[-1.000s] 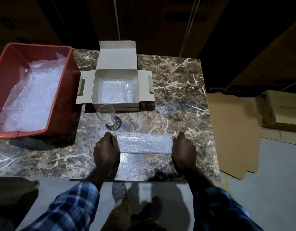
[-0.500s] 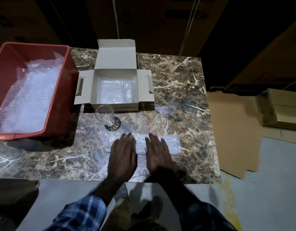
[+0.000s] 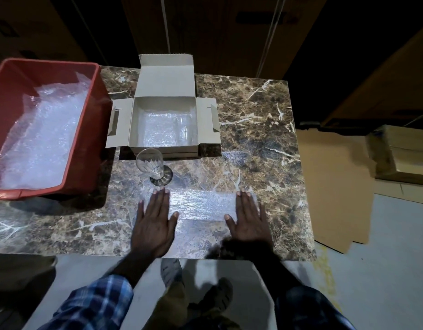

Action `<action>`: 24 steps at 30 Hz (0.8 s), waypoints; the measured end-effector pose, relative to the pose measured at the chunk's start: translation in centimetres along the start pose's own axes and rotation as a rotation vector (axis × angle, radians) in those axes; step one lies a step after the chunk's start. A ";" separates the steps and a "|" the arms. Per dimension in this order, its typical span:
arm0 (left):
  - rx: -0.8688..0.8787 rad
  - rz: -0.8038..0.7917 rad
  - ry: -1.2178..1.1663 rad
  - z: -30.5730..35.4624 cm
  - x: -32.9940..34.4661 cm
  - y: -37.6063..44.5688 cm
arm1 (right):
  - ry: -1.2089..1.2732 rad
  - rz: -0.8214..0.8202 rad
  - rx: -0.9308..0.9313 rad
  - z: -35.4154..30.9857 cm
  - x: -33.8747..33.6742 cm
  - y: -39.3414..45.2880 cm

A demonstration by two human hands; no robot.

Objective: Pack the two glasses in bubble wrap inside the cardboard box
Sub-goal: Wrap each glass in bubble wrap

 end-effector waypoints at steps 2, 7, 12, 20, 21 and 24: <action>-0.023 -0.011 0.019 -1.7 -0.5 0.0 | 0.013 -0.031 0.064 1.8 -0.3 -0.7; 0.042 -0.005 0.042 -0.1 -1.4 -0.1 | -0.003 0.069 0.070 1.1 -1.4 -0.6; 0.297 -0.070 0.014 6.1 0.3 0.4 | 0.006 0.086 -0.156 -3.2 -1.3 0.3; 0.257 -0.135 0.061 2.5 0.4 0.3 | -0.043 -0.005 -0.132 1.3 -0.4 -1.3; 0.220 -0.114 0.055 1.6 0.1 0.2 | -0.041 0.004 -0.095 2.0 -0.4 -1.5; 0.168 -0.085 0.047 -0.3 -0.7 -0.2 | -0.028 0.061 -0.067 2.5 -0.8 -1.4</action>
Point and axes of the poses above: each hand's wrist, its own y-axis towards the middle knuckle, its own x-axis out of the palm, z = x × y, the point moved 3 cm from there along y, towards the middle knuckle, and after that the axes turned 6 degrees about -y, right-handed, at the moved point
